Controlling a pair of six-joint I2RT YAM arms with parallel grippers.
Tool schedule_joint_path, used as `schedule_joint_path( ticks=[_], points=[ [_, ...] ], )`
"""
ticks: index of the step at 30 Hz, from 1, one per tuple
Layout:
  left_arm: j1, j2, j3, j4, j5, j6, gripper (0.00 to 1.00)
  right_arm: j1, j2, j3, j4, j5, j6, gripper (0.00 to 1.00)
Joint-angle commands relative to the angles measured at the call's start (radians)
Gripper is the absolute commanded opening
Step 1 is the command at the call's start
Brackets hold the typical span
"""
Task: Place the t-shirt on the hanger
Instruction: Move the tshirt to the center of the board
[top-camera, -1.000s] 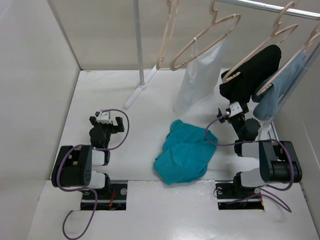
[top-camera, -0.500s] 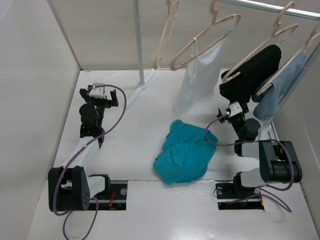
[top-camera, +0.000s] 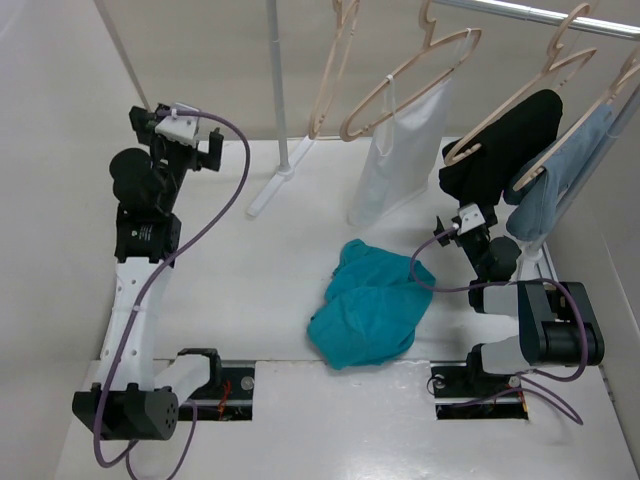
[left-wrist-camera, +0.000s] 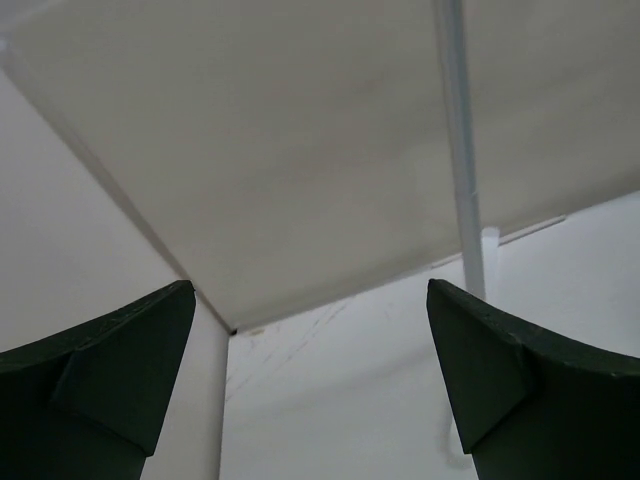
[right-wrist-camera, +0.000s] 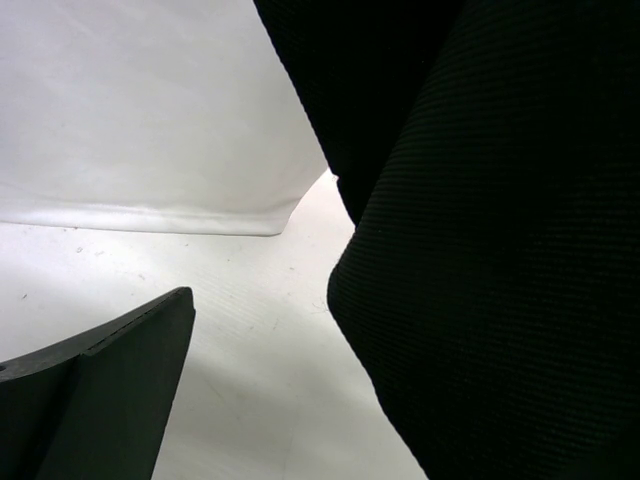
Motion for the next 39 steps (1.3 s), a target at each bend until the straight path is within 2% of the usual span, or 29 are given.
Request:
schedule_joint_path(
  ticks=[1, 4, 7, 10, 12, 16, 20, 22, 24, 25, 27, 28, 29, 31, 35, 39],
  points=[
    [-0.043, 0.007, 0.142, -0.117, 0.153, -0.009, 1.00, 0.006, -0.014, 0.029, 0.038, -0.008, 0.005, 1.00],
    [-0.102, 0.063, 0.286, -0.182, 0.176, -0.029, 1.00, 0.006, -0.014, 0.029, 0.038, -0.008, 0.005, 1.00],
    [-0.136, 0.142, 0.435, -0.258, 0.187, -0.083, 0.86, 0.006, -0.014, 0.029, 0.038, -0.008, 0.005, 1.00],
    [-0.146, 0.225, 0.579, -0.359, 0.248, -0.152, 0.83, 0.006, -0.014, 0.029, 0.038, -0.008, 0.005, 1.00],
    [-0.146, 0.238, 0.599, -0.380, 0.260, -0.192, 0.81, 0.006, -0.014, 0.029, 0.038, -0.008, 0.005, 1.00],
    [-0.146, 0.202, 0.553, -0.312, 0.331, -0.203, 0.78, 0.006, -0.014, 0.029, 0.043, -0.017, 0.005, 1.00],
    [-0.146, 0.247, 0.663, -0.288, 0.454, -0.346, 0.75, 0.018, -0.023, 0.029, 0.026, -0.008, -0.006, 1.00],
    [-0.146, 0.247, 0.664, -0.288, 0.495, -0.396, 0.75, 0.056, -0.043, 0.012, 0.026, 0.058, -0.020, 1.00],
    [-0.146, 0.233, 0.589, -0.297, 0.504, -0.405, 0.82, 0.078, -0.093, 0.000, 0.021, 0.106, -0.020, 1.00],
    [-0.146, 0.219, 0.567, -0.306, 0.504, -0.405, 0.82, 0.096, -0.127, 0.000, -0.035, 0.106, -0.020, 1.00],
    [-0.146, 0.219, 0.541, -0.329, 0.504, -0.384, 0.82, 0.124, -0.231, 0.071, -0.213, 0.151, -0.043, 1.00],
    [-0.146, 0.219, 0.530, -0.349, 0.504, -0.375, 0.82, 0.139, -0.256, 0.113, -0.414, 0.228, -0.043, 1.00],
    [-0.146, 0.219, 0.521, -0.349, 0.504, -0.346, 0.82, 0.166, -0.274, 0.192, -0.507, 0.268, -0.029, 1.00],
    [-0.156, 0.195, 0.472, -0.360, 0.495, -0.335, 0.82, 0.187, -0.294, 0.248, -0.691, 0.304, -0.018, 1.00],
    [-0.156, 0.159, 0.360, -0.360, 0.455, -0.275, 0.79, 0.254, -0.330, 0.262, -0.734, 0.359, -0.018, 1.00],
    [-0.156, 0.147, 0.346, -0.360, 0.467, -0.263, 0.77, 0.286, -0.339, 0.262, -0.758, 0.409, -0.009, 1.00]
  ],
)
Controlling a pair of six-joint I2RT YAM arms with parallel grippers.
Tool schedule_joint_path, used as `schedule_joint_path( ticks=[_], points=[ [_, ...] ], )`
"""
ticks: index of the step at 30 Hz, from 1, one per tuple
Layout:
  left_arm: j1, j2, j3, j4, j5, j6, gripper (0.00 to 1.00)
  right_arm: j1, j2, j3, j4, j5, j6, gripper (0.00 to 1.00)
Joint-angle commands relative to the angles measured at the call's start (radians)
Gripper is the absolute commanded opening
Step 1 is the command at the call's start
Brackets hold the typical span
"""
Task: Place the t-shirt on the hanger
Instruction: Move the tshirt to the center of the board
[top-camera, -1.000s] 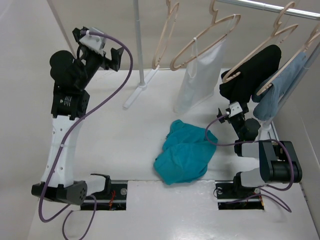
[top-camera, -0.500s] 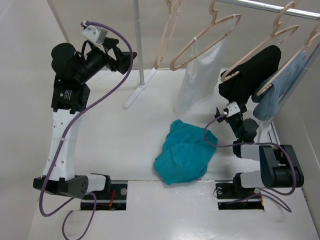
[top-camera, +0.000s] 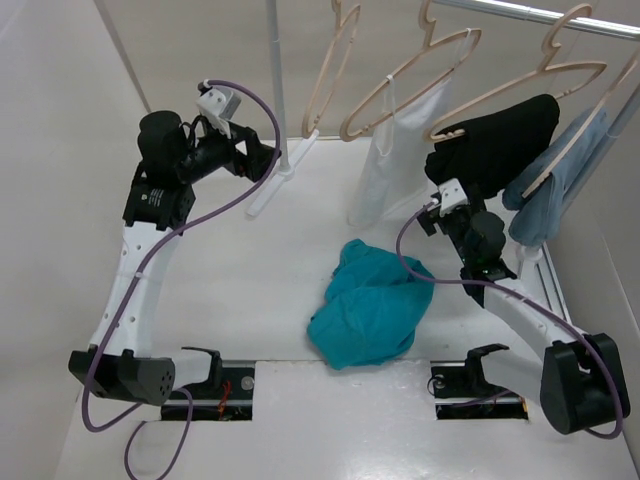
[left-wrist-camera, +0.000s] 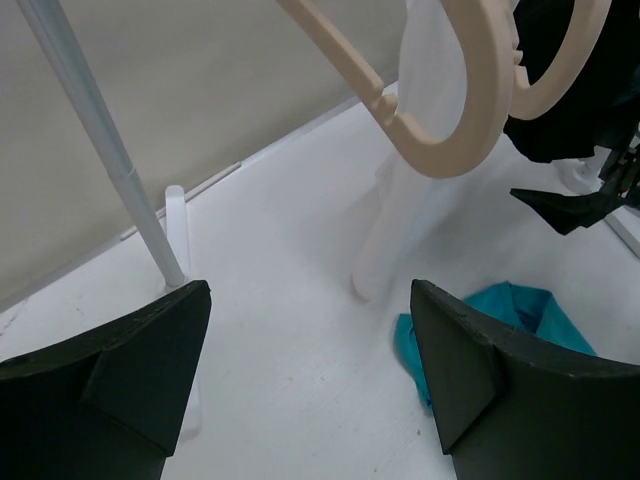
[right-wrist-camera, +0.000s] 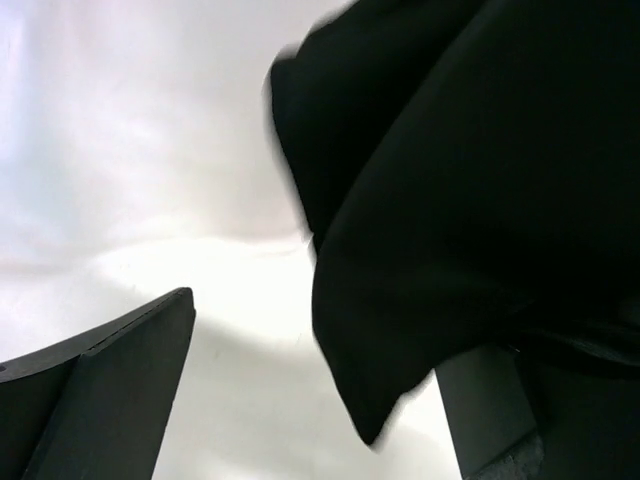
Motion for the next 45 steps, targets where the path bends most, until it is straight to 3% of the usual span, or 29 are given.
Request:
schedule_joint_path(
  ticks=[1, 4, 10, 15, 19, 20, 23, 25, 26, 27, 29, 31, 36, 41, 45],
  points=[
    [-0.006, -0.051, 0.013, 0.021, 0.022, 0.054, 0.77, 0.037, -0.025, 0.020, -0.092, 0.068, 0.013, 1.00],
    [-0.006, -0.062, -0.013, -0.006, 0.022, 0.087, 0.77, 0.064, -0.039, 0.049, -0.124, 0.077, 0.004, 1.00],
    [-0.016, -0.132, -0.196, -0.060, 0.022, 0.229, 0.64, 0.086, 0.033, 0.187, -0.321, 0.034, 0.022, 1.00],
    [-0.057, -0.229, -0.423, -0.161, 0.043, 0.479, 0.51, 0.170, 0.013, 0.184, -0.307, 0.038, -0.049, 1.00],
    [-0.178, -0.249, -0.482, -0.304, 0.034, 0.666, 0.51, 0.239, 0.042, 0.184, -0.318, 0.218, -0.103, 1.00],
    [-0.236, -0.222, -0.482, -0.348, 0.020, 0.702, 0.55, 0.252, 0.052, 0.193, -0.328, 0.305, -0.103, 1.00],
    [-0.337, -0.176, -0.491, -0.391, 0.020, 0.759, 0.68, 0.279, 0.084, 0.244, -0.408, 0.358, -0.103, 1.00],
    [-0.371, -0.149, -0.491, -0.378, 0.020, 0.783, 0.74, 0.293, 0.084, 0.282, -0.445, 0.301, -0.103, 1.00],
    [-0.385, -0.136, -0.491, -0.367, 0.034, 0.797, 0.81, 0.293, 0.066, 0.282, -0.445, 0.301, -0.011, 1.00],
    [-0.411, -0.099, -0.491, -0.356, 0.057, 0.841, 0.84, 0.272, 0.065, 0.293, -0.445, 0.333, 0.054, 1.00],
    [-0.448, -0.057, -0.491, -0.344, 0.069, 0.901, 0.87, 0.241, 0.065, 0.293, -0.445, 0.249, 0.098, 1.00],
    [-0.515, 0.007, -0.491, -0.313, 0.059, 0.943, 0.89, 0.241, 0.099, 0.293, -0.445, 0.128, 0.081, 1.00],
    [-0.621, 0.111, -0.531, -0.292, 0.010, 1.068, 0.89, 0.319, 0.280, 0.361, -0.574, 0.054, 0.119, 0.96],
    [-0.660, 0.174, -0.582, -0.269, -0.027, 1.200, 0.82, 0.365, 0.403, 0.396, -0.614, -0.019, 0.206, 0.97],
    [-0.669, 0.187, -0.608, -0.292, 0.002, 1.247, 0.63, 0.399, 0.490, 0.431, -0.628, -0.066, 0.231, 0.98]
  ],
)
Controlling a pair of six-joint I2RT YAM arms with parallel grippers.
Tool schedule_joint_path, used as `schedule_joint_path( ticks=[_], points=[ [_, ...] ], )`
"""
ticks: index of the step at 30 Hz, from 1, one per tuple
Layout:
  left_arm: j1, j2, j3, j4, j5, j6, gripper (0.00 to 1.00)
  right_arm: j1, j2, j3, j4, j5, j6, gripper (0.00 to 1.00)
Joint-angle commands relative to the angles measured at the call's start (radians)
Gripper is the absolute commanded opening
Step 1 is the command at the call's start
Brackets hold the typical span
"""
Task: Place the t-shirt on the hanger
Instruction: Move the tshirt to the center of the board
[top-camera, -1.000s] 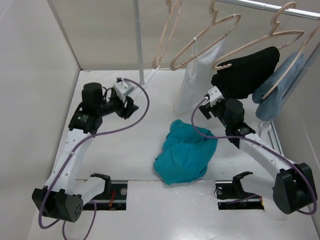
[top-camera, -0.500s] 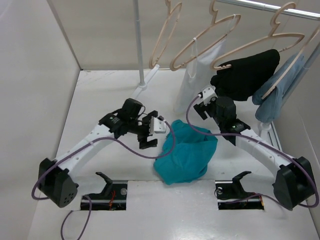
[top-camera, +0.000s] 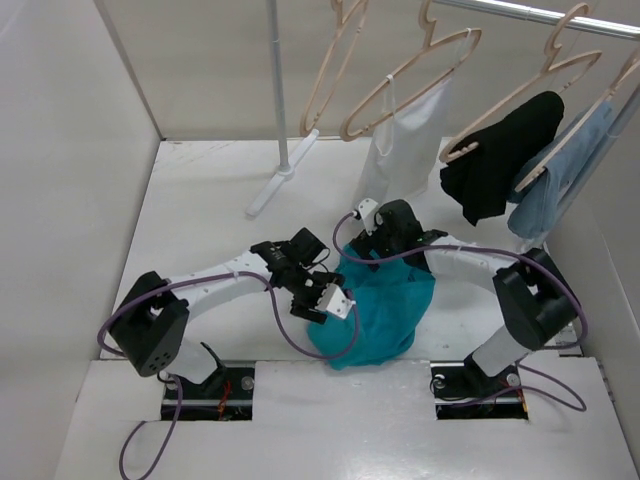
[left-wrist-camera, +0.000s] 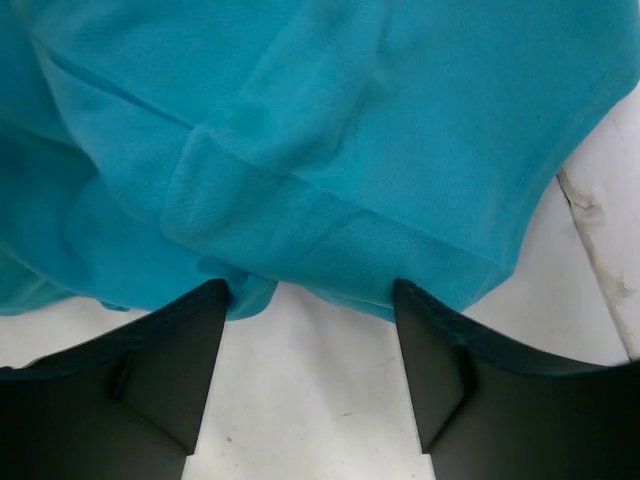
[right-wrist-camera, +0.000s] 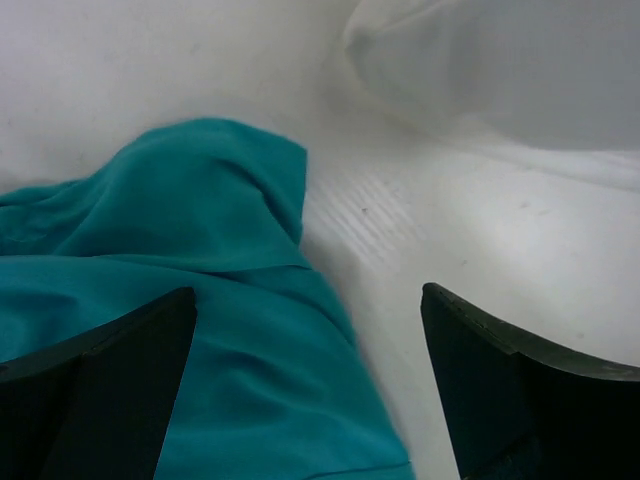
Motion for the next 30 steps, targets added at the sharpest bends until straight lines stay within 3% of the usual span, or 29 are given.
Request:
schedule_joint_path(
  ticks=[1, 2, 6, 7, 10, 13, 14, 17, 25, 30],
  points=[
    [-0.009, -0.016, -0.018, -0.006, 0.032, 0.093, 0.58, 0.024, 0.038, 0.086, -0.035, -0.068, 0.053, 0.98],
    [-0.009, -0.016, -0.018, -0.006, 0.032, 0.093, 0.46, 0.036, 0.065, 0.095, -0.046, -0.068, 0.062, 0.98],
    [-0.009, -0.016, -0.029, 0.012, 0.041, 0.104, 0.31, 0.036, 0.096, 0.095, -0.056, -0.108, 0.106, 0.98],
    [-0.009, -0.016, -0.038, 0.026, 0.041, 0.093, 0.18, 0.036, 0.096, 0.095, -0.056, -0.117, 0.106, 0.98],
    [-0.009, -0.016, -0.061, 0.084, 0.041, 0.049, 0.00, 0.045, 0.144, 0.104, -0.056, -0.161, 0.106, 0.92],
    [-0.009, -0.034, -0.087, 0.117, 0.017, -0.011, 0.00, 0.036, 0.207, 0.147, -0.056, -0.212, 0.115, 0.56],
    [-0.009, -0.046, -0.096, 0.117, -0.007, -0.020, 0.00, 0.036, 0.220, 0.158, -0.056, -0.246, 0.115, 0.36],
    [-0.009, -0.077, -0.107, 0.097, -0.067, -0.021, 0.00, 0.027, 0.271, 0.216, -0.056, -0.289, 0.145, 0.00],
    [0.261, -0.187, -0.084, -0.130, -0.067, 0.180, 0.00, 0.068, 0.299, 0.437, -0.009, -0.284, 0.296, 0.00],
    [0.361, -0.268, -0.026, -0.214, -0.087, 0.263, 0.00, 0.077, 0.312, 0.471, 0.158, -0.171, 0.582, 0.00]
  ],
)
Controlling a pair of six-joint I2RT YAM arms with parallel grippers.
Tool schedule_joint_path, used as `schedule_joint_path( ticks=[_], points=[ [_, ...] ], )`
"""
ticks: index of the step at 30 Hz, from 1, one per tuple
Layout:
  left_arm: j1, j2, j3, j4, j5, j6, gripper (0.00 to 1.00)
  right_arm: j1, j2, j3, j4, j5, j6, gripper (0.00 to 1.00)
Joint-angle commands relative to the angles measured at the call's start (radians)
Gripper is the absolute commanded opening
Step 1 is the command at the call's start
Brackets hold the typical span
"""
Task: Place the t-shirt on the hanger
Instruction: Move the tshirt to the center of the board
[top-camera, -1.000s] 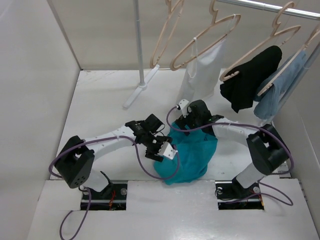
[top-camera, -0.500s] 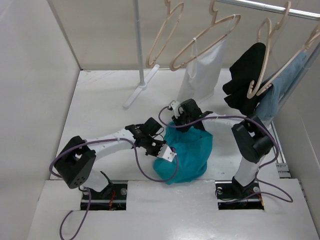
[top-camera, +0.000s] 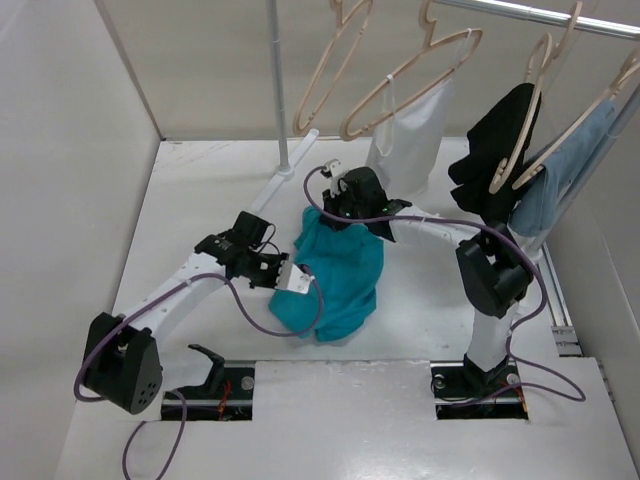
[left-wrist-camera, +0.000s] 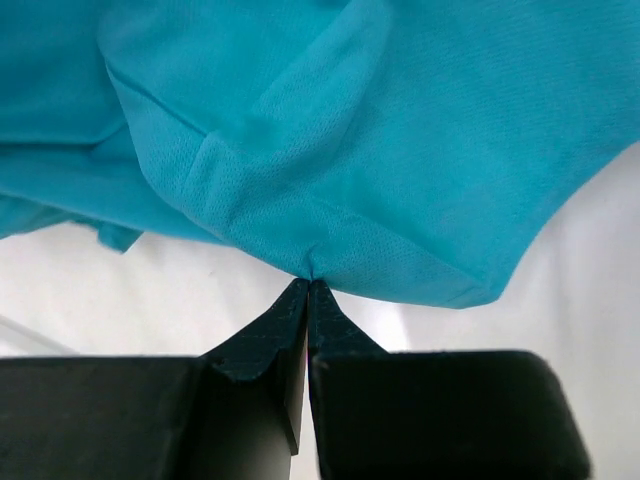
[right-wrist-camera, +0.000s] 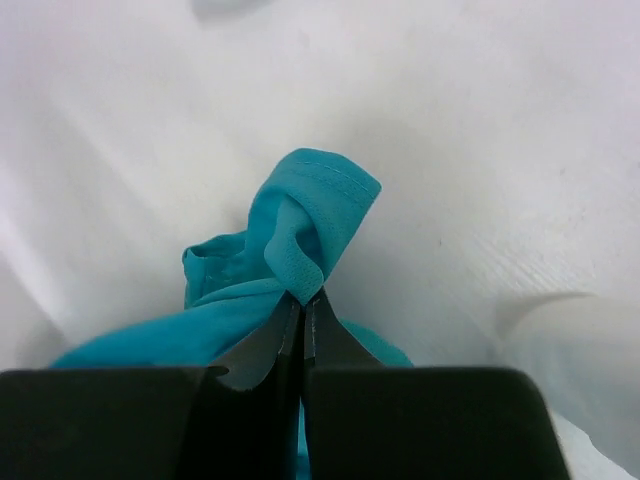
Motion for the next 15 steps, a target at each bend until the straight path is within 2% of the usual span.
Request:
schedule_joint_path(
  ticks=[1, 3, 8, 10, 11, 12, 14, 15],
  points=[
    [0.025, -0.068, 0.068, -0.137, 0.003, 0.107, 0.00, 0.017, 0.005, 0.064, 0.163, 0.125, 0.244, 0.00],
    [0.025, -0.086, 0.079, -0.151, 0.003, 0.107, 0.00, 0.039, 0.041, 0.119, 0.163, 0.196, 0.327, 0.00],
    [0.025, -0.122, 0.145, -0.200, 0.083, 0.142, 0.00, 0.066, 0.107, 0.178, 0.163, 0.420, 0.408, 0.00],
    [0.025, -0.122, 0.194, -0.216, 0.121, 0.142, 0.00, 0.066, 0.146, 0.222, 0.151, 0.419, 0.424, 0.03],
    [0.013, -0.122, 0.205, -0.225, 0.135, 0.142, 0.00, 0.055, 0.160, 0.243, 0.151, 0.388, 0.389, 0.19],
    [-0.001, -0.122, 0.205, -0.225, 0.135, 0.128, 0.00, 0.055, 0.174, 0.265, 0.131, 0.314, 0.355, 0.49],
    [-0.030, -0.111, 0.214, -0.214, 0.135, 0.115, 0.00, 0.064, 0.174, 0.316, 0.070, 0.293, 0.254, 0.68],
    [-0.039, -0.111, 0.204, -0.214, 0.135, 0.104, 0.07, 0.073, 0.164, 0.316, 0.039, 0.282, 0.217, 0.75]
  ],
)
